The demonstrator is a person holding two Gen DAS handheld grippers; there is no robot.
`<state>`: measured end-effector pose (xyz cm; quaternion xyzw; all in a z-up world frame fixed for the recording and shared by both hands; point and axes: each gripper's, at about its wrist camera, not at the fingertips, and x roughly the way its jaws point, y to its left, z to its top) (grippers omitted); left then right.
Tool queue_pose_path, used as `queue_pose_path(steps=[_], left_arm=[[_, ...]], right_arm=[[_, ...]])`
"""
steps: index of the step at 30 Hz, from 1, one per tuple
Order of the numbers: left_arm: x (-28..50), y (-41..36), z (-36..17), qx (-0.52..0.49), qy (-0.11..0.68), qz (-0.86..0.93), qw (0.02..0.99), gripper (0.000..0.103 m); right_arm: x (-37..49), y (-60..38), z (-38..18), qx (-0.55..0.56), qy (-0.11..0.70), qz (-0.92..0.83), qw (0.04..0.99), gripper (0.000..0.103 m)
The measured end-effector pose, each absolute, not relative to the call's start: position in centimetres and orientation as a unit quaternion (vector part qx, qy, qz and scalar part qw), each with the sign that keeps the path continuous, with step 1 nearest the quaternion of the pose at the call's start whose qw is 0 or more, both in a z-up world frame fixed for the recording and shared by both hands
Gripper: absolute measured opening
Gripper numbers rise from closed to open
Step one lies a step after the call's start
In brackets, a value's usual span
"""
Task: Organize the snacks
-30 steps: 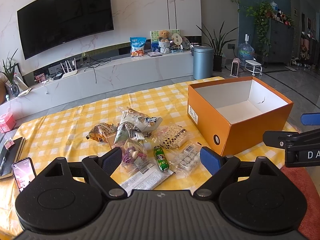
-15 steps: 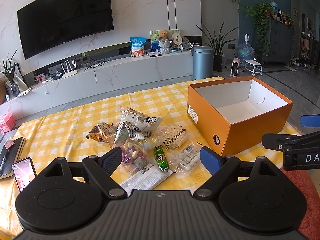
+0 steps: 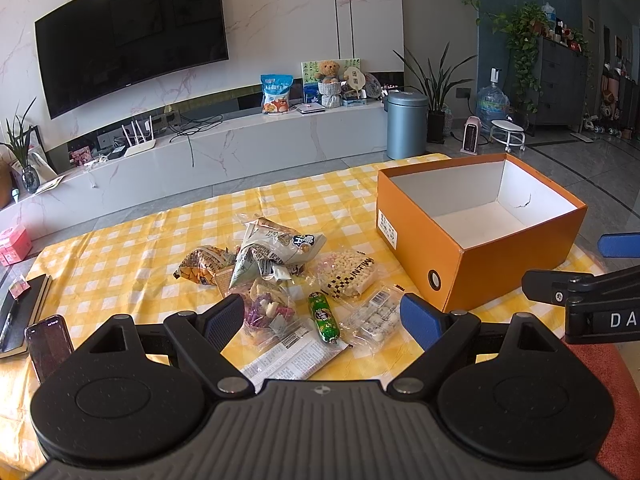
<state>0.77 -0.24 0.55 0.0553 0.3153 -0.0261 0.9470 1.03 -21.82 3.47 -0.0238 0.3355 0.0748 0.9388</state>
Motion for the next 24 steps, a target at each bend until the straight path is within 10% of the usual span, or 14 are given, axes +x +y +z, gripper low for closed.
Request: queue_pose_path(steps=[16, 24], left_arm=[[0.8, 2.7, -2.2, 0.035, 0.304, -0.033, 0.951, 0.103], [2.9, 5.6, -2.9, -0.03, 0.319, -0.028, 0.947, 0.084]], right_arm=[[2.5, -21.9, 0.0, 0.0, 0.314, 0.115, 0.942, 0.099], [4.0, -18.7, -0.8, -0.025, 0.29, 0.181, 0.939, 0.068]])
